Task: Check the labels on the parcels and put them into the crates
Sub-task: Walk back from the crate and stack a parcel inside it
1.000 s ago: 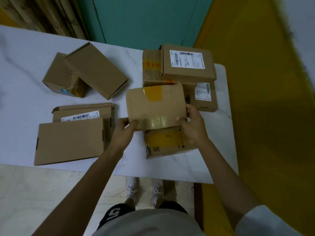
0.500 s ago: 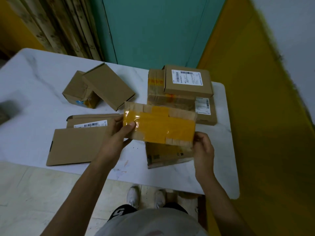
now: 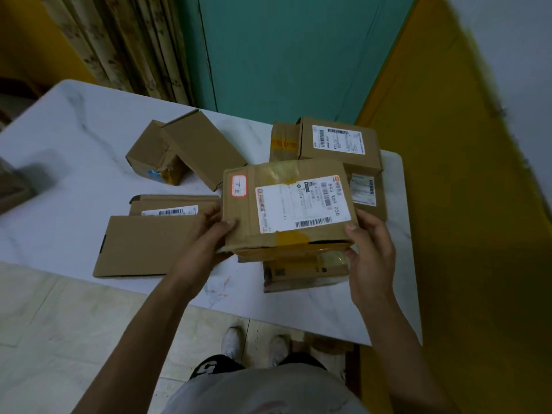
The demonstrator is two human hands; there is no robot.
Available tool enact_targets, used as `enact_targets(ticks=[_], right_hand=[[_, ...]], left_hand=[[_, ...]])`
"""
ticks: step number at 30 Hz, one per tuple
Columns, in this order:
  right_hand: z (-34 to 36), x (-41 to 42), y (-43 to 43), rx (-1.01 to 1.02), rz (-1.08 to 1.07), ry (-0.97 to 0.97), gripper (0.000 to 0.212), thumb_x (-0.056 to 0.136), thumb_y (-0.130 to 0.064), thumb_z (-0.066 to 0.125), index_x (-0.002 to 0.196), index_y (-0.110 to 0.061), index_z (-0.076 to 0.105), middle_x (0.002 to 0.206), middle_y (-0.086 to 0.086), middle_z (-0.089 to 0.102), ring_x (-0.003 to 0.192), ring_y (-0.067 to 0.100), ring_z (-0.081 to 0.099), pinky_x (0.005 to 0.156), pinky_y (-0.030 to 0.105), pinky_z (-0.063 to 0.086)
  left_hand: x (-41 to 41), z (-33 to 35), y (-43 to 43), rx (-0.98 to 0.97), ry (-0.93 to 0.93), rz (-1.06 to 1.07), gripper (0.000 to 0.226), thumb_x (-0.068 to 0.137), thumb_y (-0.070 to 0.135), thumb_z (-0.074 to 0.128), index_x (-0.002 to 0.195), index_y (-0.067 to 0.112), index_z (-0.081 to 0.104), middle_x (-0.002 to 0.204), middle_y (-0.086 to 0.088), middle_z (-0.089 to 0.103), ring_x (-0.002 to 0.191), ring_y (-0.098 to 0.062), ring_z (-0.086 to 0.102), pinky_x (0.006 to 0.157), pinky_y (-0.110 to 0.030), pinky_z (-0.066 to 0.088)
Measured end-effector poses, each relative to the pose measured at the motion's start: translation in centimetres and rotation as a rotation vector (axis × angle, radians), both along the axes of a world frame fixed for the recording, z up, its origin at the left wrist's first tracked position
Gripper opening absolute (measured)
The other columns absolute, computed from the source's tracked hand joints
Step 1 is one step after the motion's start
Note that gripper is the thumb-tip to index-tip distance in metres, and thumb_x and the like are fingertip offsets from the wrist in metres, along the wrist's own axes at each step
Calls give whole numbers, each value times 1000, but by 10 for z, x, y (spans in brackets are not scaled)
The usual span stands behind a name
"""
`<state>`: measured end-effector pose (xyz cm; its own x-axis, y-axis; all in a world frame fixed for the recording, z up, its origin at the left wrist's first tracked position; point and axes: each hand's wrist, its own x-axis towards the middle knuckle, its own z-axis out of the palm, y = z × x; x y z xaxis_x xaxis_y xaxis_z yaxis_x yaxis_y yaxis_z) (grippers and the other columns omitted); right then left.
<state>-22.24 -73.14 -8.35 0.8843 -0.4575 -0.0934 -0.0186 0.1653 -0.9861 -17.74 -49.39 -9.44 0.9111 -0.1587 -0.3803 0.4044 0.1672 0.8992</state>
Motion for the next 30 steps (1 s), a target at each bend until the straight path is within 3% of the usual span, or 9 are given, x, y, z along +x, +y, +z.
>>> enact_targets(ticks=[4,8,13,15,18,22,25,28,30], right_hand=[[34,13,-6,-315,94,-109,48,82,-57,52,115,-24,64,102,-14,68,97,2,63,73,15,51],[59,26,-8,-370,265,-186,38,90,-38,53,127,-29,52,124,-13,61,116,4,58,89,21,50],[65,37,-15,-375,308,-113,40,87,-26,57,127,-30,54,126,-5,62,114,9,59,89,29,53],[62,43,-17,-395,242,-5,25,91,-32,59,114,-42,59,119,-10,65,106,8,62,83,33,53],[55,52,-26,-403,158,225,14,95,-39,55,104,-35,65,110,-1,68,90,9,64,62,25,48],[40,50,-44,-286,241,569,29,92,-39,57,111,-17,65,109,20,68,90,32,66,67,32,45],[30,39,-46,-128,315,622,52,94,-38,53,130,0,51,104,34,61,87,33,59,72,35,40],[28,31,-45,-42,314,586,56,94,-59,39,113,-12,63,103,27,65,89,27,59,77,38,47],[24,31,-45,-105,336,557,56,95,-65,26,99,-25,65,103,19,69,73,23,62,64,32,48]], left_hand=[[-10,1,-3,-33,61,-78,71,78,72,30,134,31,49,124,-3,62,102,-24,66,78,-39,56],[-7,5,0,-39,30,-44,98,68,83,16,120,12,60,83,-2,70,61,-16,62,53,-24,51],[0,8,5,103,-151,17,78,79,79,10,113,32,63,111,5,69,108,-11,61,90,-30,45],[1,11,7,-1,-134,20,72,78,73,12,115,34,59,116,11,68,113,-9,60,89,-27,47],[4,20,6,-27,-253,-19,57,92,59,14,118,34,57,124,4,64,99,-15,67,72,-24,55],[10,36,8,286,-656,-159,48,86,58,46,129,38,49,141,8,46,115,-13,56,74,-27,55],[20,46,2,563,-810,-186,65,70,74,59,128,47,44,110,14,58,66,-10,57,57,-23,48],[28,55,-9,660,-810,-84,54,69,71,58,116,47,48,100,19,59,54,2,49,50,-19,37],[33,55,-13,751,-762,-10,48,72,73,49,109,43,52,90,23,58,61,9,50,54,-18,36]])
